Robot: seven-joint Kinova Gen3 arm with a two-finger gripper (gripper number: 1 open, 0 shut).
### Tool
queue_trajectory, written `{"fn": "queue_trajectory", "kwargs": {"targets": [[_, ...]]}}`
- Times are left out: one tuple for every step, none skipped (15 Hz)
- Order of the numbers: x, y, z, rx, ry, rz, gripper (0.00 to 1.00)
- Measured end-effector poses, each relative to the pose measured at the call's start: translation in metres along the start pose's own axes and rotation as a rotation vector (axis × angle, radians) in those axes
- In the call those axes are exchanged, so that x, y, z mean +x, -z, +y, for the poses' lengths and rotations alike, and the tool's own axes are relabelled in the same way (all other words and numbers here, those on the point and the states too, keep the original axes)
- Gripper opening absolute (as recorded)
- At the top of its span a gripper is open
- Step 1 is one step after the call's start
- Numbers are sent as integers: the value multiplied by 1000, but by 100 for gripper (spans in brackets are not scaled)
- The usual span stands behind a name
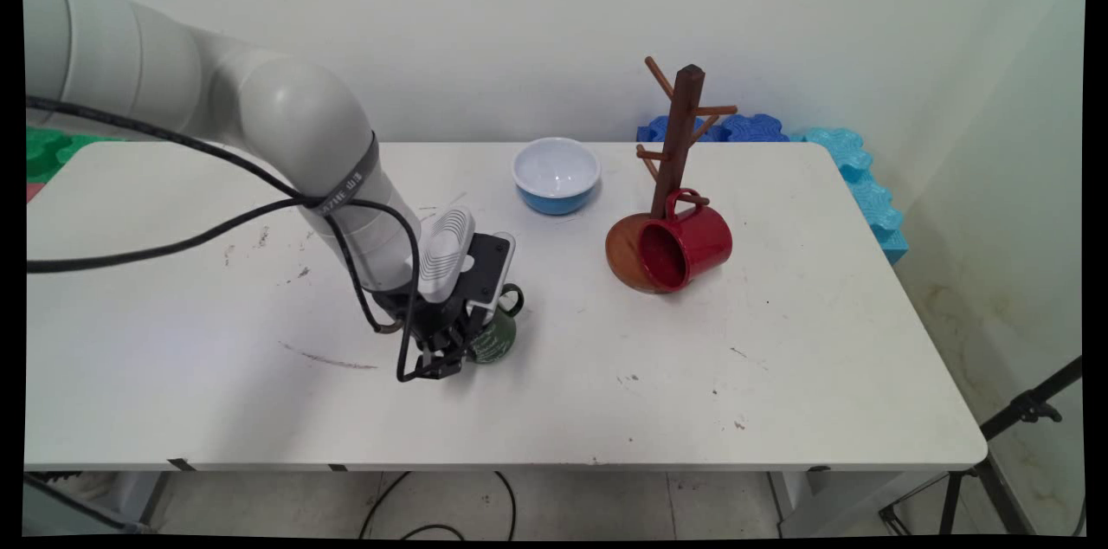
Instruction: Place the picked object on the table
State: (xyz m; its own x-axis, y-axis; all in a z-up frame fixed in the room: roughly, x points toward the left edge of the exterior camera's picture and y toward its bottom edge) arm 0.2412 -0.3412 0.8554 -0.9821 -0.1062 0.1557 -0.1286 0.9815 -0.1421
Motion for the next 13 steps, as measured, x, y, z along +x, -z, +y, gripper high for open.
{"fn": "queue_trajectory", "kwargs": {"targets": [[0, -1, -1, -1, -1, 1, 0], [1, -2, -1, -2, -2, 2, 0], [1, -2, -2, -4, -3, 4, 0], [1, -3, -2, -4, -4, 7, 0], [2, -4, -2, -4, -4, 10, 100], [2, -4, -3, -4, -6, 12, 100], [2, -5, -3, -4, -9, 16, 100], [2, -5, -3, -4, -12, 19, 100], [2, -5, -3, -4, -16, 23, 100], [2, -5, -3, -3, -20, 29, 100], [3, -5, -4, -1, -23, 35, 100], [3, -5, -4, -1, -23, 40, 100], [4, -4, -4, 0, -22, 49, 100]]}}
